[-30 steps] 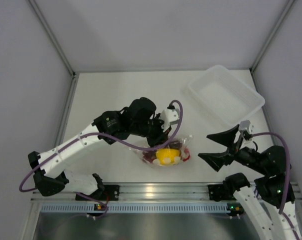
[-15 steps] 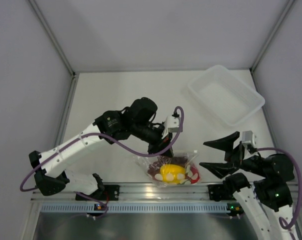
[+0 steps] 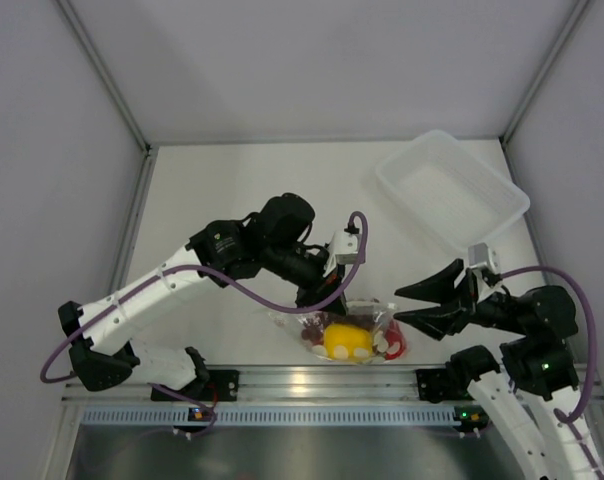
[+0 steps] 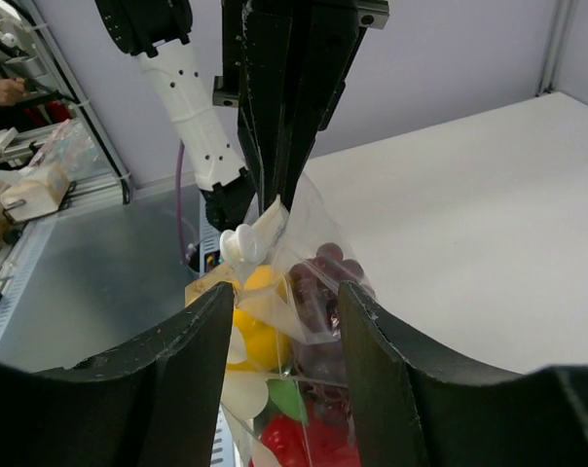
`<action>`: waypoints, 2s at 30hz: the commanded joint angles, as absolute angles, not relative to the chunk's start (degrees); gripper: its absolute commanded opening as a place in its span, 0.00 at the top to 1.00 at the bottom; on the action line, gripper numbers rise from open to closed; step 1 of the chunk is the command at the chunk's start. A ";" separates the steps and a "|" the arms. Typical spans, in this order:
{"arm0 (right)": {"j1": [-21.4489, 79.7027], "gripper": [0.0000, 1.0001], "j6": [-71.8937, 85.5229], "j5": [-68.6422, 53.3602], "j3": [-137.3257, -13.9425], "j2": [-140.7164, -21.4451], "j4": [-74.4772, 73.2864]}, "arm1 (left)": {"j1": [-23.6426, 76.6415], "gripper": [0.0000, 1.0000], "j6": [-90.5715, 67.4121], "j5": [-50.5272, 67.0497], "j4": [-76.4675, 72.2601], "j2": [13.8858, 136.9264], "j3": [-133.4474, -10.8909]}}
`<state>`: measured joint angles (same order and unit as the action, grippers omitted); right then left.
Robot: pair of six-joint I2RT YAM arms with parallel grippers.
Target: Open the zip-top bag and remove the fake food
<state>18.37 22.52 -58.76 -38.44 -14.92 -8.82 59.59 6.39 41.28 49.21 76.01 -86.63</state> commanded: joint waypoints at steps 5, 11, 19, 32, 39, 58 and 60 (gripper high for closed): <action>21.62 0.56 23.56 -60.29 -41.92 -17.49 -2.46 | 59.50 1.00 6.86 44.21 43.33 74.00 -90.00; 23.11 0.68 22.59 -60.64 -42.45 -19.16 -3.77 | 59.50 1.00 5.89 43.86 42.01 74.00 -90.00; 24.87 0.73 19.60 -59.68 -42.72 -18.28 -6.77 | 59.41 1.00 5.19 43.95 40.78 73.04 -89.47; 25.49 0.76 18.19 -58.27 -42.98 -18.72 -8.17 | 59.41 1.00 3.87 43.59 38.94 72.42 -89.03; 25.66 0.97 17.84 -58.01 -43.24 -18.72 -8.44 | 59.41 1.00 3.52 43.95 38.58 72.16 -88.68; 26.19 1.00 16.97 -52.91 -51.24 -30.49 -16.25 | 59.41 0.52 2.29 32.70 34.11 69.18 -83.32; 27.24 1.00 16.00 -51.77 -51.68 -32.77 -18.70 | 59.41 0.41 1.58 32.17 31.31 68.56 -81.92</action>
<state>25.47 17.06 -53.65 -47.03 -30.85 -20.21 59.59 2.70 33.56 38.37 70.96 -83.33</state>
